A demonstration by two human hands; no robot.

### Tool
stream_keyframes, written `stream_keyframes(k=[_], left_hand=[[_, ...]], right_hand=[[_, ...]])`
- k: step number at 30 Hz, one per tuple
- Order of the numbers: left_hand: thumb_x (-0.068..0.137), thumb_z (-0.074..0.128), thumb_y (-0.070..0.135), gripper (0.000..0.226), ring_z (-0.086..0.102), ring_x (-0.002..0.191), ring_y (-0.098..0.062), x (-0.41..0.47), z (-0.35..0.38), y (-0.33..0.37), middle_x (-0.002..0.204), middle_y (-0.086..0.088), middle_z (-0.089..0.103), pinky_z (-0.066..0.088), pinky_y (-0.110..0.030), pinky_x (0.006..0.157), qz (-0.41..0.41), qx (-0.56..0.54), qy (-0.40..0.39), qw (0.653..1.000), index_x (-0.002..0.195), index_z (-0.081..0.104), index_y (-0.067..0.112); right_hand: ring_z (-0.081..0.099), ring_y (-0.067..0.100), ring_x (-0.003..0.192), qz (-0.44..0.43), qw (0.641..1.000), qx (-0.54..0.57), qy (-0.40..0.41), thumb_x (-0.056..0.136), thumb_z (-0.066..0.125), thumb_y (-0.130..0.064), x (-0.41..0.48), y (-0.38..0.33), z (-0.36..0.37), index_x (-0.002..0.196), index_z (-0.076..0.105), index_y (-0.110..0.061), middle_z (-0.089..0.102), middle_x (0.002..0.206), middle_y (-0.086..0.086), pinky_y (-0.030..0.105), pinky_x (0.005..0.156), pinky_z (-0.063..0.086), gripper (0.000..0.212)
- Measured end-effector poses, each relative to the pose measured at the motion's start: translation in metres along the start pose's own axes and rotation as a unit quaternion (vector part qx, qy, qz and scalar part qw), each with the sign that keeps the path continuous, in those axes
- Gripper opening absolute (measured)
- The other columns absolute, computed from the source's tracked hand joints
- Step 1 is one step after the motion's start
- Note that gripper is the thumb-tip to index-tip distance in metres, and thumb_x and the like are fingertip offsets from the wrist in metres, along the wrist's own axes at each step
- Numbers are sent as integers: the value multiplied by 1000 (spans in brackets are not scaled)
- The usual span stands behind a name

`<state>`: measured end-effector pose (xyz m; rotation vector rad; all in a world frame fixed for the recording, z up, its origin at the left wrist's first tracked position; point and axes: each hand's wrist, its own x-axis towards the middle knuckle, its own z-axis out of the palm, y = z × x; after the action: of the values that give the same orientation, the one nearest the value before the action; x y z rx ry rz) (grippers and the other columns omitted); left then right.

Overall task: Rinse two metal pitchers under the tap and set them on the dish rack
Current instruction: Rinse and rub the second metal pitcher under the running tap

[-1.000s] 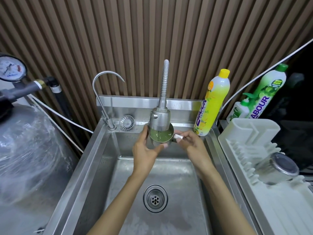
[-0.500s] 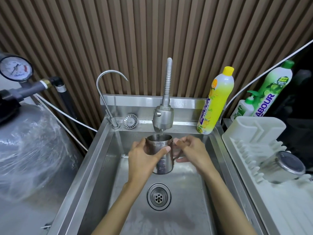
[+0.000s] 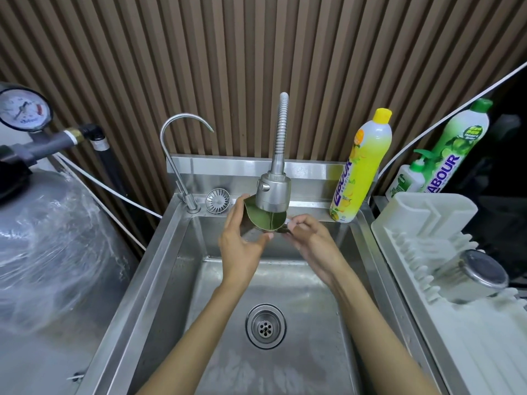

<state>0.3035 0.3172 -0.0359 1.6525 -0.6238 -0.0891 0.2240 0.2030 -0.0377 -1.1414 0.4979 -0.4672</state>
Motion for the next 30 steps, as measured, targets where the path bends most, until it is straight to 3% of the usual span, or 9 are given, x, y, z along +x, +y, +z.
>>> stream_keyframes(k=[2,5,9,12,14,18,21,26,30], left_hand=[[60,79,-5,80,46,106,20,-3,-7,5,126,6,52,37,-1,93,40,46,4,998,132,50,17],[58,85,10,81,47,111,-2,-12,-11,3,118,2,49,37,-11,97,44,108,14,993,132,51,16],[55,85,42,90,44,104,-15,-19,-11,4,103,2,45,33,-22,90,-41,170,41,984,134,49,19],[63,77,51,55,56,94,-18,-23,-9,4,92,0,51,41,-24,81,-80,162,9,984,108,62,22],[66,75,51,38,61,86,-14,-22,-6,-1,88,0,57,42,-21,75,-112,124,-20,986,89,63,24],[69,79,35,36,68,87,-3,-18,1,-7,98,2,72,49,-8,73,-166,-4,-98,981,100,65,25],[63,83,32,40,68,93,-4,-16,9,-8,98,3,73,51,-17,84,-171,-71,-99,978,98,64,25],[64,83,12,75,55,111,2,-9,14,2,120,16,56,39,-17,97,-98,-53,4,994,131,49,15],[64,79,-2,84,42,118,2,-3,2,11,129,13,45,27,4,95,-14,14,36,999,138,43,16]], right_hand=[[58,29,102,28,997,62,-23,91,47,3,0,11,4,78,49,-7,62,100,17,29,95,50,17],[65,28,91,49,996,68,-25,92,48,0,-7,17,4,78,52,-7,64,94,20,33,88,55,16],[70,14,66,43,993,-111,-7,94,50,-14,-20,6,3,83,58,-7,71,70,3,32,68,60,16],[70,19,64,34,976,-213,40,92,55,-20,-23,-10,0,82,61,-8,72,77,10,34,60,60,17],[70,24,66,17,952,-298,68,90,59,-24,-19,-22,-2,73,59,-13,72,78,13,39,64,60,20],[67,28,80,-54,852,-513,93,86,60,-28,-15,-39,-1,66,54,-19,72,78,9,40,80,53,23],[63,25,80,-100,829,-541,102,87,61,-23,-15,-49,1,69,53,-18,70,81,9,34,76,48,20],[56,0,63,-86,940,-323,62,87,62,-11,-7,-41,-1,76,52,-12,62,72,-4,18,65,42,14],[59,6,86,-37,992,-116,19,90,55,-5,-3,-9,5,75,50,-12,65,85,-4,21,84,46,17]])
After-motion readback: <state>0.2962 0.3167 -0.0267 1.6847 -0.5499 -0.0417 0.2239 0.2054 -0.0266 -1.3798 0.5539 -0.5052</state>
